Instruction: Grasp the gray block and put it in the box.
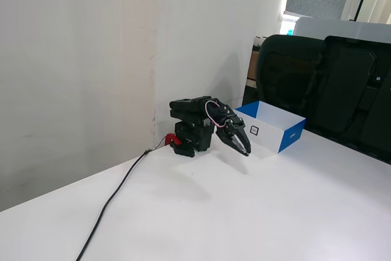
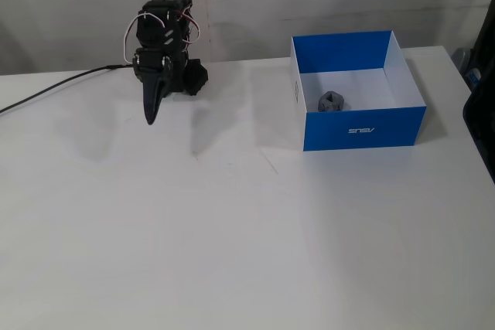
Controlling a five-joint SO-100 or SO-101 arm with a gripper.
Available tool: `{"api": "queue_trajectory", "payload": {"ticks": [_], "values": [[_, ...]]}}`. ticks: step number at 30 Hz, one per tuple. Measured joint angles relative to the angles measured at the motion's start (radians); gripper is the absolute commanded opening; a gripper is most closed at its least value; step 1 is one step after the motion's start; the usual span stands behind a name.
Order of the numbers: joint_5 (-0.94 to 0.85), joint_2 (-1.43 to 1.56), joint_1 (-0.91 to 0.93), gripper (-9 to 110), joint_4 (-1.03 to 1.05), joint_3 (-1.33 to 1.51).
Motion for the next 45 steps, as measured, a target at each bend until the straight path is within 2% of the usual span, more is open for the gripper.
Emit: {"api": "queue_trajectory", "payload": {"ticks": [3, 13, 30, 45], "values": [[0.0, 0.005, 0.038, 0, 0.038, 0.005], [0.055, 0.005, 0.002, 1, 0.031, 0.144], [0.06, 0.005, 0.009, 3, 0.107, 0.149], [0.06, 0.005, -0.006, 0, 0.152, 0.152]]}}
